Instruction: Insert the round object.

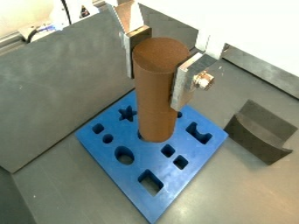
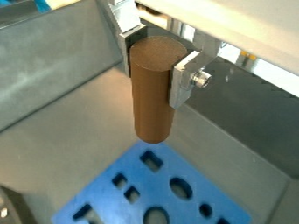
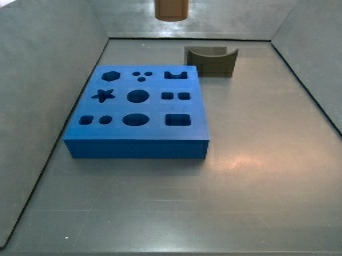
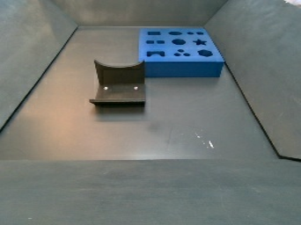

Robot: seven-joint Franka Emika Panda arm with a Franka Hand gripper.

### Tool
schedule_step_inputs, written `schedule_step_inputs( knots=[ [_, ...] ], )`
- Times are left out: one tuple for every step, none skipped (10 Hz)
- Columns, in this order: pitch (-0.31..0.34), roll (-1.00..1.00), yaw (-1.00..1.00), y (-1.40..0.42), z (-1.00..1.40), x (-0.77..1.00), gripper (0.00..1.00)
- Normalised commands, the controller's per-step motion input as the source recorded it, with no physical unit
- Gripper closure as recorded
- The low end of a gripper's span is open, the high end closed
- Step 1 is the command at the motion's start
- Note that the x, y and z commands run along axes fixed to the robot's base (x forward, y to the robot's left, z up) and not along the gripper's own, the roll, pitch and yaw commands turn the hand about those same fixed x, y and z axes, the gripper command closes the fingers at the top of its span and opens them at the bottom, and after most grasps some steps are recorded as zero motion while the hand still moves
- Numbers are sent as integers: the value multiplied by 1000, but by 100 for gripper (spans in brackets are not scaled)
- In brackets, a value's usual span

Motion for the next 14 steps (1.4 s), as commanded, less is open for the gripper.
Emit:
schedule_step_inputs(
  knots=[
    [-129, 79, 0, 337, -983, -383, 100],
    [-127, 67, 0, 331, -1000, -403, 100],
    [-127, 49, 0, 323, -1000, -411, 100],
    [-130, 34, 0, 331, -1000, -437, 100],
    [-133, 21, 0, 303, -1000, -400, 100],
    [-131, 29, 0, 283, -1000, -377, 100],
    [-146, 29, -14, 254, -966, -309, 100],
    [-169, 0, -43, 43, -780, 0, 100],
    [0, 0, -54, 0, -354, 74, 100],
    [39, 0, -71, 0, -214, 180, 100],
    [19, 21, -60, 26, -271, 117, 100],
    [0, 44, -17, 26, -303, 43, 100],
    [10, 36, -3, 69, -257, 20, 100],
    [4, 30, 0, 91, -237, 0, 100]
  ],
)
